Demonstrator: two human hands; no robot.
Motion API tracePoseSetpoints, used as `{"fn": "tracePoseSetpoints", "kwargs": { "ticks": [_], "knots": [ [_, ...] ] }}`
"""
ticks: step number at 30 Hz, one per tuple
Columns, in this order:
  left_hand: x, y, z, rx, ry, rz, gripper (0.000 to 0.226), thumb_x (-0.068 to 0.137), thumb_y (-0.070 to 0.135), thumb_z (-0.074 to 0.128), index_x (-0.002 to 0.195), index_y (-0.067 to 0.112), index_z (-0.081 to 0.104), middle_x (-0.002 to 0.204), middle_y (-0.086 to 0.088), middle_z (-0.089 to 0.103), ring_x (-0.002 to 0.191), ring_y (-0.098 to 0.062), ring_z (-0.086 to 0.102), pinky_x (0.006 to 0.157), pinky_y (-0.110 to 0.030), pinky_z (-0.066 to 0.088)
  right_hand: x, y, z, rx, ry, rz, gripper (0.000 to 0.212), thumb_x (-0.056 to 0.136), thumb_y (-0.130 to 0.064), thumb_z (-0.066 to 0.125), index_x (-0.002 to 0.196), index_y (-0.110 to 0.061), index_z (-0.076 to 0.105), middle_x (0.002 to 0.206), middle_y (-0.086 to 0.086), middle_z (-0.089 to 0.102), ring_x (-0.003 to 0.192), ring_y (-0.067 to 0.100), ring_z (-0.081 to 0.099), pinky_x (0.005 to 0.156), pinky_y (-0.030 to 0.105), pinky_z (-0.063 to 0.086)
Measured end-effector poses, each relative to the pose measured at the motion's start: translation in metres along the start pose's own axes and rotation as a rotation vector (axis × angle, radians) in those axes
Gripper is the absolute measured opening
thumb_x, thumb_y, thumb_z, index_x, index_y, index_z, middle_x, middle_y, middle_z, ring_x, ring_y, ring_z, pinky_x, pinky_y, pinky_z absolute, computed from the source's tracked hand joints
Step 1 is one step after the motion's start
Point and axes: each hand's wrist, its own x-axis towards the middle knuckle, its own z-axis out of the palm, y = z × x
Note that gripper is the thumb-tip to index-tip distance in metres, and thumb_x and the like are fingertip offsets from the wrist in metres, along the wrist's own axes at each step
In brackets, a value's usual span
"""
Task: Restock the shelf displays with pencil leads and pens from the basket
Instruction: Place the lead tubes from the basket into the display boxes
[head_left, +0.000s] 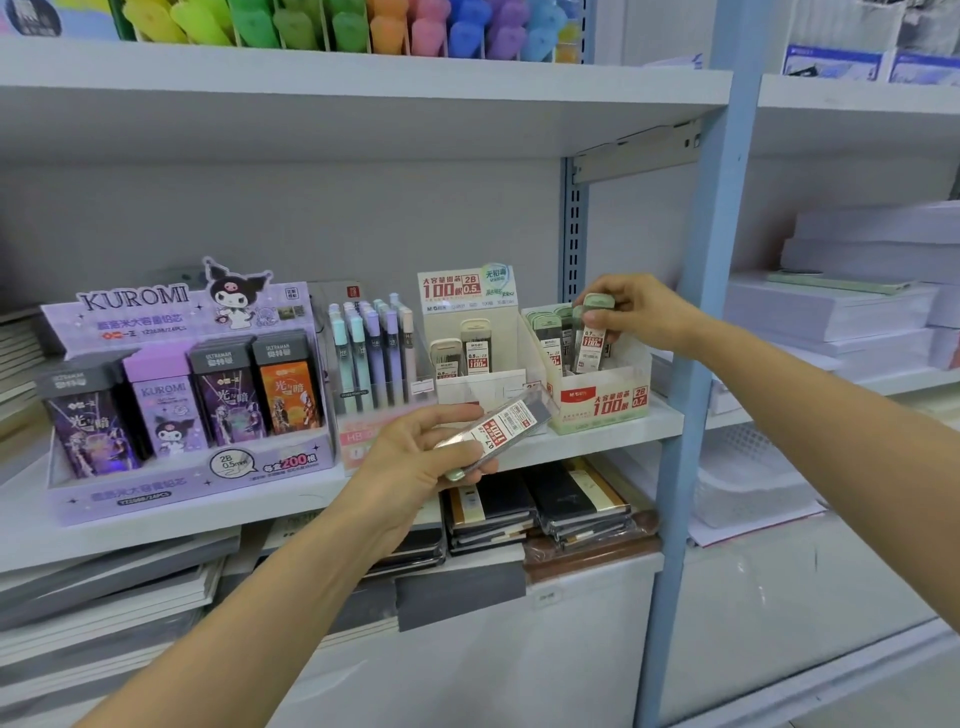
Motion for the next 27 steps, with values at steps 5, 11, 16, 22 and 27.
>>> {"fn": "tracePoseSetpoints", "kwargs": {
  "ticks": [5, 11, 16, 22, 27],
  "knots": [
    [0.003, 0.0, 0.0, 0.02, 0.053, 0.016, 0.031, 0.08, -0.007, 0.069, 0.107, 0.007, 0.066, 0.097, -0.012, 0.075, 0.072, -0.022, 0.072, 0.063, -0.021, 0.059, 0.0, 0.004, 0.012, -0.094, 0.11, -0.004, 0.023, 0.087, -0.011, 0.069, 0.109, -0.017, 0.063, 0.108, 0.004, 0.065, 0.099, 0.015, 0.06, 0.075, 0.013, 0.046],
    [0.009, 0.001, 0.008, 0.109, 0.093, 0.073, 0.028, 0.081, 0.0, 0.071, 0.106, 0.006, 0.062, 0.086, -0.009, 0.076, 0.065, -0.013, 0.068, 0.062, -0.019, 0.056, -0.015, -0.003, 0.012, -0.161, 0.367, -0.094, 0.02, 0.089, -0.02, 0.068, 0.109, -0.02, 0.068, 0.11, -0.001, 0.062, 0.094, 0.009, 0.058, 0.079, 0.018, 0.042],
    [0.017, 0.006, 0.035, 0.244, 0.096, 0.161, 0.036, 0.079, 0.012, 0.076, 0.109, 0.016, 0.055, 0.083, -0.005, 0.076, 0.077, -0.014, 0.071, 0.076, -0.027, 0.052, -0.054, -0.035, 0.024, 0.1, 0.18, -0.203, 0.012, 0.094, -0.028, 0.06, 0.104, -0.026, 0.068, 0.093, -0.008, 0.07, 0.077, 0.006, 0.064, 0.065, 0.022, 0.05],
    [0.03, 0.002, 0.073, 0.409, 0.052, 0.314, 0.053, 0.078, 0.018, 0.08, 0.116, 0.022, 0.044, 0.077, 0.0, 0.075, 0.075, -0.008, 0.069, 0.075, -0.017, 0.049, -0.086, -0.042, 0.041, 0.107, -0.119, -0.245, 0.017, 0.091, -0.019, 0.067, 0.107, -0.024, 0.071, 0.101, -0.003, 0.072, 0.086, 0.024, 0.067, 0.076, 0.037, 0.058],
    [0.042, -0.009, 0.079, 0.986, 0.078, 0.653, 0.04, 0.089, 0.033, 0.065, 0.124, 0.025, 0.047, 0.113, 0.009, 0.065, 0.108, -0.007, 0.055, 0.093, -0.026, 0.044, -0.077, -0.027, 0.001, 0.191, 0.171, -0.198, 0.016, 0.091, -0.008, 0.064, 0.097, -0.023, 0.069, 0.096, 0.002, 0.071, 0.089, 0.02, 0.066, 0.081, 0.037, 0.055]
  ]
}}
